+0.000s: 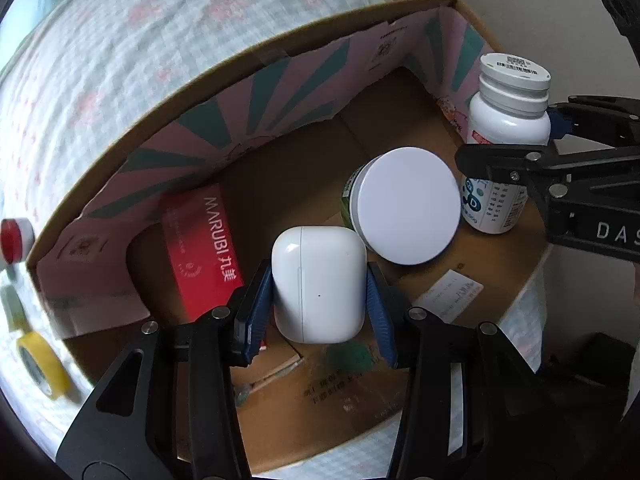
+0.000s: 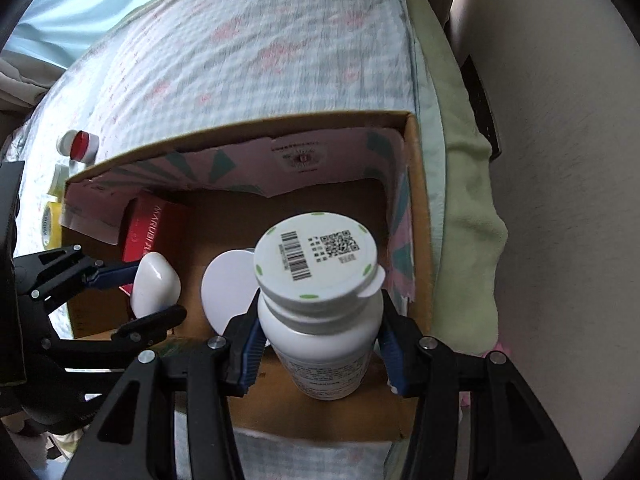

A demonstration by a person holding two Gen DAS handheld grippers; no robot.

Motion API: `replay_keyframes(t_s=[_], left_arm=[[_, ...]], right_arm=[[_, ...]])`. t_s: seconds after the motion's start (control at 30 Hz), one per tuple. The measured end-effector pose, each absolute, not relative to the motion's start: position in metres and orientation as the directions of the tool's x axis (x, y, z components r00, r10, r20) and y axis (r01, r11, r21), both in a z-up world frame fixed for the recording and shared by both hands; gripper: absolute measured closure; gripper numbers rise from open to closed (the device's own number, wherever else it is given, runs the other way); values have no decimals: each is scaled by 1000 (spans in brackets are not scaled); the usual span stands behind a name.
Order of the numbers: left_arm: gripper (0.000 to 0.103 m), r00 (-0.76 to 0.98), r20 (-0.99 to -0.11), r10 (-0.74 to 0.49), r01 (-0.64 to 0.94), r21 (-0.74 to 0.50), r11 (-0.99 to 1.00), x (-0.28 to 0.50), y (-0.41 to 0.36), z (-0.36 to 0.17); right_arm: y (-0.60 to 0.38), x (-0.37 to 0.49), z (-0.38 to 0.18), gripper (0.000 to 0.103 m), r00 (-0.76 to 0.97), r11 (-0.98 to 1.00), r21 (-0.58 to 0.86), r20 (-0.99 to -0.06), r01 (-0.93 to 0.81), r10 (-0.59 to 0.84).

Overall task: Organize rigid objects
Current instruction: 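Carry the earbud case and pill bottle into the cardboard box and release both, then lift both tools out of the cardboard box toward the remaining items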

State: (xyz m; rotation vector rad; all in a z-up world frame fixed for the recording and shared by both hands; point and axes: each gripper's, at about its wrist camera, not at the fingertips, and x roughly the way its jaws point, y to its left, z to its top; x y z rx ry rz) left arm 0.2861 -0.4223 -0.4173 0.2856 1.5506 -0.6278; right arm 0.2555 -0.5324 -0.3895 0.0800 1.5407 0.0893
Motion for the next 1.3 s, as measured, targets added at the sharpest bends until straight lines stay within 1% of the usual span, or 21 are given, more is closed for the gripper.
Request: replay_keyframes(t_s=[0.2, 0.37, 0.4, 0.43, 0.47, 0.5, 0.53, 0.7, 0.8, 1.07, 1.3], left_arm=[[62, -61, -982, -177, 582, -179, 793, 284, -429, -414], [62, -31, -984, -175, 594, -159, 788, 284, -435, -406], [47, -29, -983, -180, 595, -162, 787, 283, -436, -403], [27, -24, -982, -188, 596, -165, 786, 281, -437, -399], [4, -13, -981, -191, 599, -161, 785, 282, -435, -394], [0, 7, -980, -197, 603, -153, 783, 281, -433, -389], [0, 18, -980, -198, 607, -146, 781, 280, -432, -386], [0, 12, -983, -185, 606, -140, 783, 282, -427, -383], [0, 13, -982, -190, 599, -144, 788, 284, -423, -377], [0, 42, -977, -208, 588, -144, 796, 274, -403, -338], [0, 89, -971, -221, 571, -132, 810, 262, -382, -299]], right_arm=[[-534, 256, -397, 56, 16, 990, 135, -991, 31, 134], [-535, 261, -398, 56, 7, 991, 134, -991, 25, 134], [-535, 262, -396, 53, 17, 990, 136, -991, 28, 135], [-536, 264, -395, 45, 24, 986, 161, -987, 37, 160], [-536, 264, -392, 29, 36, 979, 197, -980, 46, 195], [-535, 263, -388, 19, 51, 963, 264, -964, 54, 262], [-533, 262, -385, 0, 52, 954, 293, -956, 64, 290], [-534, 255, -376, 0, 108, 961, 263, -961, 84, 253], [-538, 251, -373, 0, 116, 956, 272, -959, 112, 259], [-543, 248, -350, 0, 152, 965, 226, -967, 130, 206], [-532, 239, -311, 0, 159, 979, 174, -975, 108, 155]])
